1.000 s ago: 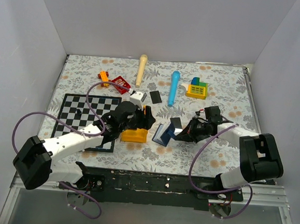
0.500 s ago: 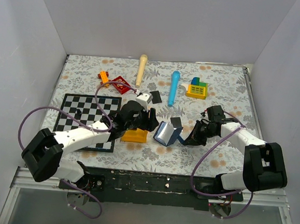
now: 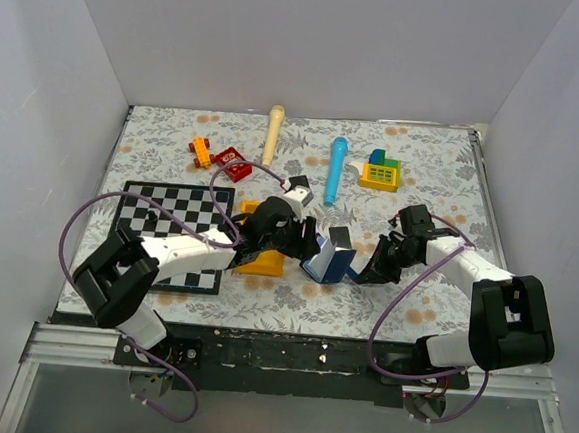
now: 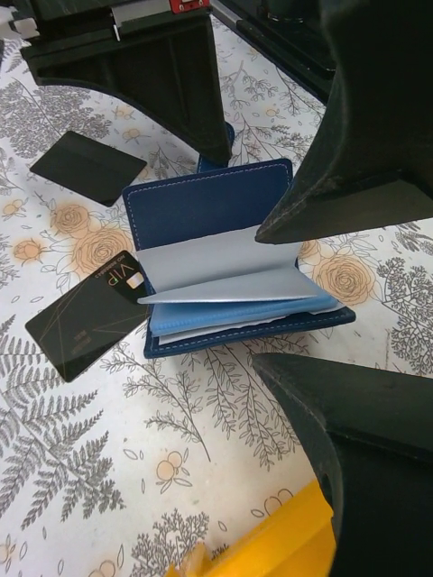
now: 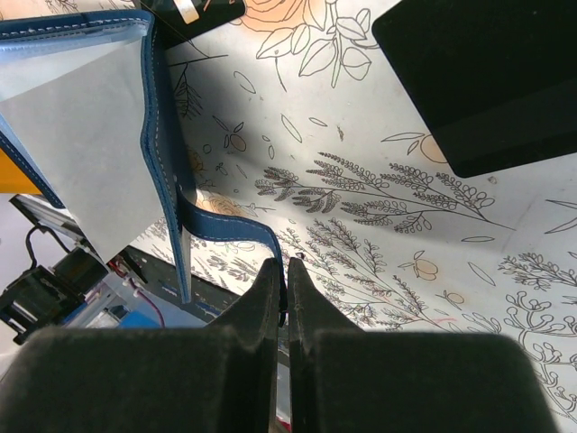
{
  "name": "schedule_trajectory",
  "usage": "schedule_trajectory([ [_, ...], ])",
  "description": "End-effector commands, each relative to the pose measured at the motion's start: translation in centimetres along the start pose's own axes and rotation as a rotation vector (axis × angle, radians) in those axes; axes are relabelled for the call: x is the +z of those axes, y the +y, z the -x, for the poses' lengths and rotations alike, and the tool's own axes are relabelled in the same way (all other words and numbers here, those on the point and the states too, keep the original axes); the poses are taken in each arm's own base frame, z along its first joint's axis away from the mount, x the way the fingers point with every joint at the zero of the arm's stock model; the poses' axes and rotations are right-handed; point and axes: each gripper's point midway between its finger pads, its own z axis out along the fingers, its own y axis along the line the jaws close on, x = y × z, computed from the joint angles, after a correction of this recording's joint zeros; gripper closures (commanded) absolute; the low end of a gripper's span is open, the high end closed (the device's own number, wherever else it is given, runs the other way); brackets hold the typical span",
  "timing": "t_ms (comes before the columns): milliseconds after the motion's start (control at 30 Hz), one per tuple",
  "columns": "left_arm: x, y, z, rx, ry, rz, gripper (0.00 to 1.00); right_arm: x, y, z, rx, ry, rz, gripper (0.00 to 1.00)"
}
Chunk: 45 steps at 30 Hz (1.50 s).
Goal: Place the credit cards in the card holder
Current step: Open the card holder at the center of the board.
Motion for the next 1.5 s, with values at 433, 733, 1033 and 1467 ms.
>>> schedule_trajectory([
  [433,1.4,-0.1,0.5,0.011,-0.012,0.017,0.5,-0.9,0.3,0.5,-0.021,-0.029,-0.009,0.99],
  [733,2.3,-0.4,0.1,0.006,0.011,-0.004,0.58,-1.0,0.2,0.4,-0.024,-0.034,-0.011,0.99],
  [1033,2.7,-1.3,-0.1,-0.004,0.024,-0.054,0.74,-1.0,0.3,0.4,-0.026,-0.033,-0.008,0.99],
  [1467,2.8,-2.4,0.2,-0.015,0.027,-0.107,1.0,-0.7,0.1,0.4,-0.024,-0.026,-0.01,0.99],
])
